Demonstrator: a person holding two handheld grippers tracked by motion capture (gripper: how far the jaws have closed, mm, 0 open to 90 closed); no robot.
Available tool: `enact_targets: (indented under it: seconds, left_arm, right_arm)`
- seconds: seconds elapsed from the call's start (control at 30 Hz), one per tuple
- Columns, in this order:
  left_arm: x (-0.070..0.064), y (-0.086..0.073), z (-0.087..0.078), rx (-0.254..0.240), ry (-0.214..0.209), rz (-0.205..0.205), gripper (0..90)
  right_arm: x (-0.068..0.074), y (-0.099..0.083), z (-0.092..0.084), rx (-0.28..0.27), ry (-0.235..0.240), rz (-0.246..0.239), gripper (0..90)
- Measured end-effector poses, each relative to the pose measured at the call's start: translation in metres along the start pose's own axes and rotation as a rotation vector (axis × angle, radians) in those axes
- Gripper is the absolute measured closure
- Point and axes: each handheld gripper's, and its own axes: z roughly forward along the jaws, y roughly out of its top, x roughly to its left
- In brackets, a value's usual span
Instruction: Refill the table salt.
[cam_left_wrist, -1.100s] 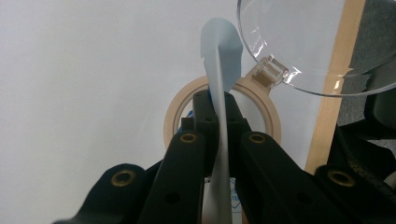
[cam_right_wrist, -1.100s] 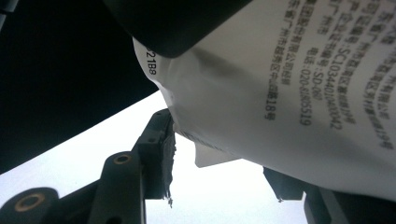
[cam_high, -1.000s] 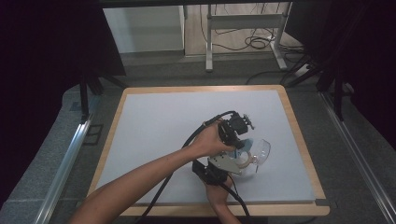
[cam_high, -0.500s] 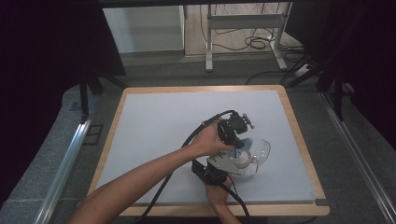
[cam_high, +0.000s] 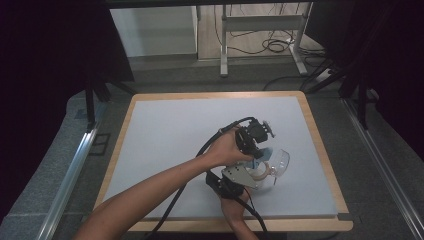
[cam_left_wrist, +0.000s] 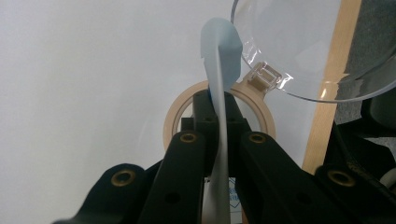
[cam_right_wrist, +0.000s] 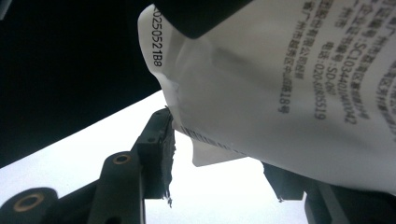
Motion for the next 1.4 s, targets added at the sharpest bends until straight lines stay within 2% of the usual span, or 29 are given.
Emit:
enact_targets:
  seconds: [1.4]
  left_arm:
    - [-0.0008,0.0,0.0036,0.009,-0.004,0.006,90.0]
  right_arm:
    - [-0.0009,-0.0006,0.0005,0.009,-0.002,0.006,49.5]
